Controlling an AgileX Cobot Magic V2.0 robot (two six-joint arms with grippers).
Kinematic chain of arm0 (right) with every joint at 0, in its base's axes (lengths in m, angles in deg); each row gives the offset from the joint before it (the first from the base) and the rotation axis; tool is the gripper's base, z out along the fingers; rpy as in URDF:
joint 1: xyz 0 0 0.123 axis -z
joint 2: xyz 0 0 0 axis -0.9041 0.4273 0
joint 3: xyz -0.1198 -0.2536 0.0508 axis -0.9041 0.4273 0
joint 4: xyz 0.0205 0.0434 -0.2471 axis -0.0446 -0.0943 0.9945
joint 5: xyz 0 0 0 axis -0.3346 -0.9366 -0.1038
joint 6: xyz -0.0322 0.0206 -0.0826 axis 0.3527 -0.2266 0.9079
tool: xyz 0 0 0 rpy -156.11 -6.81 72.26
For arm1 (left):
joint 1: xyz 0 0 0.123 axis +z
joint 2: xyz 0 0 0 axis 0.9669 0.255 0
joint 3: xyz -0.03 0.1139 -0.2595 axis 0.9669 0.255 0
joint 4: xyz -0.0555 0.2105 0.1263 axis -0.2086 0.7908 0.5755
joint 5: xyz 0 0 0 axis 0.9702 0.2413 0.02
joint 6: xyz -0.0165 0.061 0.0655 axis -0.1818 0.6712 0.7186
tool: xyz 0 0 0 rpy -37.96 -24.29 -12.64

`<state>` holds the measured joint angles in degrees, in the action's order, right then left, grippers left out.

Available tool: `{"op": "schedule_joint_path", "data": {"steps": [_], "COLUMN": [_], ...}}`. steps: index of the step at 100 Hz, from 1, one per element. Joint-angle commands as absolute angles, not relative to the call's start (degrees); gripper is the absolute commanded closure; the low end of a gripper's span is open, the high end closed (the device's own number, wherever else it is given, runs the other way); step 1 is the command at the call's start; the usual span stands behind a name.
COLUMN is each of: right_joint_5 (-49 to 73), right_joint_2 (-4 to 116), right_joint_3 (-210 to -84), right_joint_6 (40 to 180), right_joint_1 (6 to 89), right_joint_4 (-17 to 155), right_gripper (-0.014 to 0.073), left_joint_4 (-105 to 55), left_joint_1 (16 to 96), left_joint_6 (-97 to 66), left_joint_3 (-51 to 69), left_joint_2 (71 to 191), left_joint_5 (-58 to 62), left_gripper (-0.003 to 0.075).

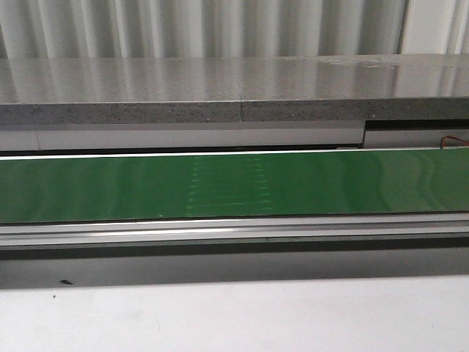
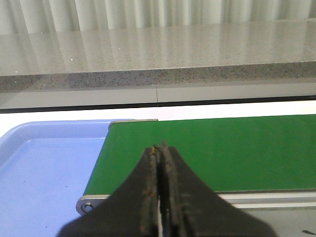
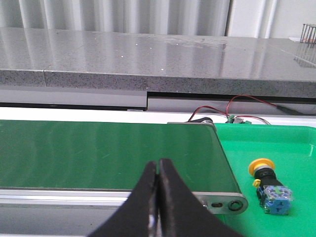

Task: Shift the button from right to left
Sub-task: 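Move the right gripper over the green tray toward the yellow button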

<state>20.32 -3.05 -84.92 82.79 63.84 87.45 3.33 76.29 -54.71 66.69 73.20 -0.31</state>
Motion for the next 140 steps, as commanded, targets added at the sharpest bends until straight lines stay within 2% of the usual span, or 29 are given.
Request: {"op": "schedule_joint_path", "data": {"steps": [1, 74, 102, 140], "right_joint_5": [24.69, 24.69, 11.94, -10.45], "right_joint_2": [-4.2, -4.2, 1.42, 22.51], "right_joint_3": [-86.18, -86.68, -97.97, -118.44], "right_joint_6": [83.21, 83.21, 83.21, 83.21], "right_joint_1": [63.77, 63.76, 63.76, 63.76], "right_joint_4": [87.66, 87.66, 89.04, 89.34], "right_gripper": [0.0662, 0.0662, 0.0662, 0.0662], "left_joint_4": [3.36, 3.36, 3.36, 3.36], "left_joint_1": [76.37, 76.37, 76.37, 76.37], "left_joint_6": [-54.99, -54.99, -54.99, -54.99], "left_joint_3": [68.96, 68.96, 68.96, 68.96], "left_joint_2": [71.26, 71.26, 71.26, 71.26], "left_joint_5": [-4.57, -4.57, -4.57, -4.57], "left_gripper": [0.0741, 0.0741, 0.0741, 0.0741]}}
